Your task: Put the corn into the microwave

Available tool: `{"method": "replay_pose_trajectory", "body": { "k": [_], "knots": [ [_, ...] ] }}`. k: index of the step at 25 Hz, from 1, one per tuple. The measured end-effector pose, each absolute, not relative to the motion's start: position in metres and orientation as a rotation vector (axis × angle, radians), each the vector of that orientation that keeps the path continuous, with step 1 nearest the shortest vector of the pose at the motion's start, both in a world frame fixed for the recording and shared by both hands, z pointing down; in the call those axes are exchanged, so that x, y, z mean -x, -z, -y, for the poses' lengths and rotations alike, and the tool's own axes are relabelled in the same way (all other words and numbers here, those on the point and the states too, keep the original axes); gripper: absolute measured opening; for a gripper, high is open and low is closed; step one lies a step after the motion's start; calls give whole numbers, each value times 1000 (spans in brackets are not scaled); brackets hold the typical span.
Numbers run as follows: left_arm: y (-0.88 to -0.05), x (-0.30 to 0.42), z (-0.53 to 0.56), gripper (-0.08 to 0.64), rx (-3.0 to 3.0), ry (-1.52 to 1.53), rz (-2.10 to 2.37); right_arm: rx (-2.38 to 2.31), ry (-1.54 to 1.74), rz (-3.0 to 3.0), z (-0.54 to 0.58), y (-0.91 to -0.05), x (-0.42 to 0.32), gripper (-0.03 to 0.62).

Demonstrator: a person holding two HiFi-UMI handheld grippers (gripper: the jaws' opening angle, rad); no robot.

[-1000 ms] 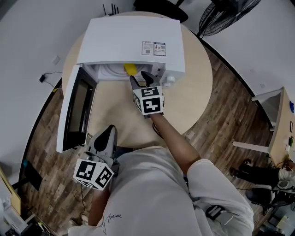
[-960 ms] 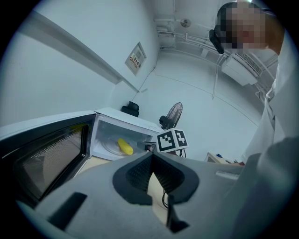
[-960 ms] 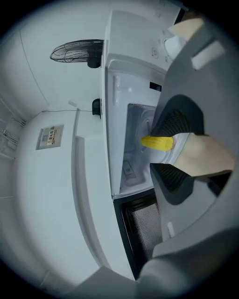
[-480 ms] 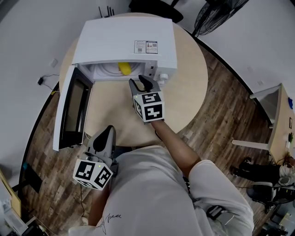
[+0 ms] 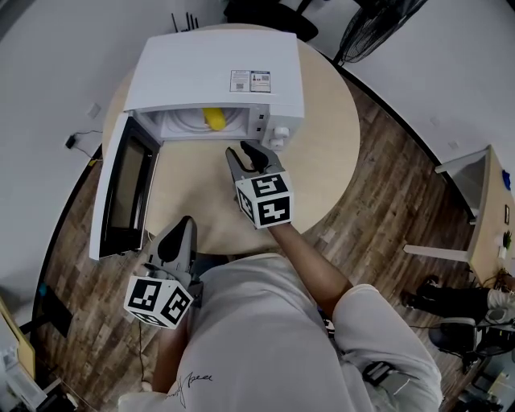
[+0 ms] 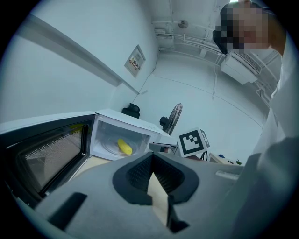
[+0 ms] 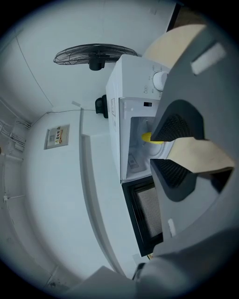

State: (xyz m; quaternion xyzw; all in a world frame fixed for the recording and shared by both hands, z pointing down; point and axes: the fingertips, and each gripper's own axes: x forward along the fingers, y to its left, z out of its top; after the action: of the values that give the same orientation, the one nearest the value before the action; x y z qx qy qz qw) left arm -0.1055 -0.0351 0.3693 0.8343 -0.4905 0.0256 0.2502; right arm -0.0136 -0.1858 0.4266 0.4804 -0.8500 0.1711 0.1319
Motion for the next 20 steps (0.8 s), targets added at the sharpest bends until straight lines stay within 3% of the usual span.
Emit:
{"method": "replay_pose_trajectory", "body": {
  "k": [20],
  "knots": [
    [-387,117,32,-9,-2210,-81,1374,-1314,-598,2460,131,-442,0,34]
  ]
}}
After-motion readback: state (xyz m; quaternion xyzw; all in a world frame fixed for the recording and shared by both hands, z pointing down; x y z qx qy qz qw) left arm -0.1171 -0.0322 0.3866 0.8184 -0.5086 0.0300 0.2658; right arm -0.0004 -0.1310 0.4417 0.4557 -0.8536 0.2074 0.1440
